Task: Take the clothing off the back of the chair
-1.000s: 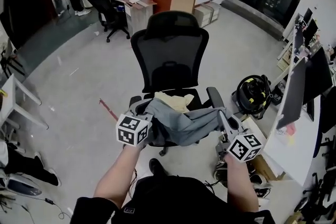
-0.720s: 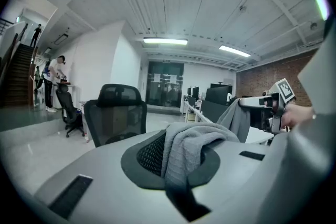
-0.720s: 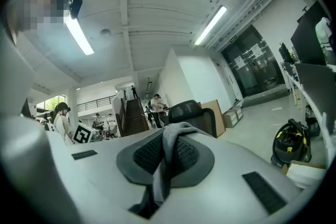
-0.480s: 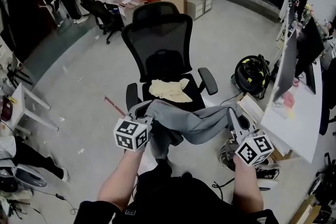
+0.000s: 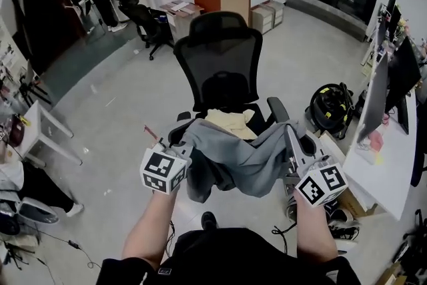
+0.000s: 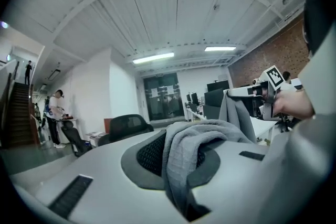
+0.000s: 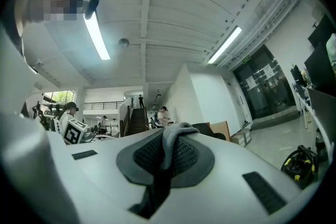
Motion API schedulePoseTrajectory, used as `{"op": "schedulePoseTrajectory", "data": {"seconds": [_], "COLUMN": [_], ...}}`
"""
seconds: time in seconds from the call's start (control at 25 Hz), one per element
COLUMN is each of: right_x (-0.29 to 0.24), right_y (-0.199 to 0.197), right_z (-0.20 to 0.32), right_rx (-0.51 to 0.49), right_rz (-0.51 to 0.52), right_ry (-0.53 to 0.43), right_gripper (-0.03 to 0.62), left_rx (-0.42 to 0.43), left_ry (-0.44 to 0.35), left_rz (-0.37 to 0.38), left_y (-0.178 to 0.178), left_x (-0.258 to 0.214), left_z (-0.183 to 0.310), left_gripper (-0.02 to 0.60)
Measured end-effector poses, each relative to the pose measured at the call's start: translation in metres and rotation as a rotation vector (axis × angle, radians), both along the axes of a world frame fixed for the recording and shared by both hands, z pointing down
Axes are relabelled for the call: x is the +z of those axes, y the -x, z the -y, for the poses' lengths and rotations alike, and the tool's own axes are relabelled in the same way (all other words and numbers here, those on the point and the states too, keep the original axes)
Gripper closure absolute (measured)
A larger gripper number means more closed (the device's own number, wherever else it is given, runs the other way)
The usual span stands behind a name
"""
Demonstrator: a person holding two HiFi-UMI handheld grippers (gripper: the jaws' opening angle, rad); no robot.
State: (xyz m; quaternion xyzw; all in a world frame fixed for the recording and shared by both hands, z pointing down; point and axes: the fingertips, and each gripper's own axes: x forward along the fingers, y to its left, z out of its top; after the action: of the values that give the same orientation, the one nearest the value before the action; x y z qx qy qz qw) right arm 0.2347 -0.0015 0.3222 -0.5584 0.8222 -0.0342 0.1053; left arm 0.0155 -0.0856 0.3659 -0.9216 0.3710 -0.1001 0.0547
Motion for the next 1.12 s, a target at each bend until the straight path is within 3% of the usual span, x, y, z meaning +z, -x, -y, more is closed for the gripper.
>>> {"op": "schedulePoseTrajectory", "data": {"seconds": [0.16, 0.28, 0.4, 0.52, 0.72, 0.92, 1.12], "right_x": [-0.023, -0.032, -0.033, -0.025, -0.021, -0.035, -0.023], "right_y": [0.030, 0.034, 0.037, 0.040, 0.041, 0.022, 0.034], "right_z": [0.020, 0.032, 0.040, 0.049, 0.068, 0.080, 0.095], "right_rx": [-0.009, 0.029, 0.061, 0.080, 0.070, 0.081, 0.043], "right_rz": [0.033, 0.032, 0.054, 0.086, 0.045, 0.020, -0.046], "right_ry": [-0.052, -0.074, -0.083, -0.065, -0.041, -0.056, -0.030], "right_gripper": [0.571, 0.571, 0.571, 0.571, 0.572, 0.572, 0.572], "left_rx": [-0.085, -0.077, -0.074, -0.087, -0.055, -0.094, -0.061], "left_ry": [-0.046, -0.103, -0.136, -0.095, -0.049, -0.030, -0.021], "left_rz": [0.069, 0.118, 0.107, 0.060, 0.009, -0.074, -0.058], "left_y": [0.059, 0.082, 0.102, 0.120, 0.116, 0.114, 0.086], "left_x": [0.000, -0.013, -0.023, -0.012, -0.007, -0.029, -0.025], "left_z": [0.025, 0.047, 0.067, 0.082, 0.098, 0.116, 0.118], "left_gripper": [0.566, 0.566, 0.566, 0.566, 0.566, 0.566, 0.566]}}
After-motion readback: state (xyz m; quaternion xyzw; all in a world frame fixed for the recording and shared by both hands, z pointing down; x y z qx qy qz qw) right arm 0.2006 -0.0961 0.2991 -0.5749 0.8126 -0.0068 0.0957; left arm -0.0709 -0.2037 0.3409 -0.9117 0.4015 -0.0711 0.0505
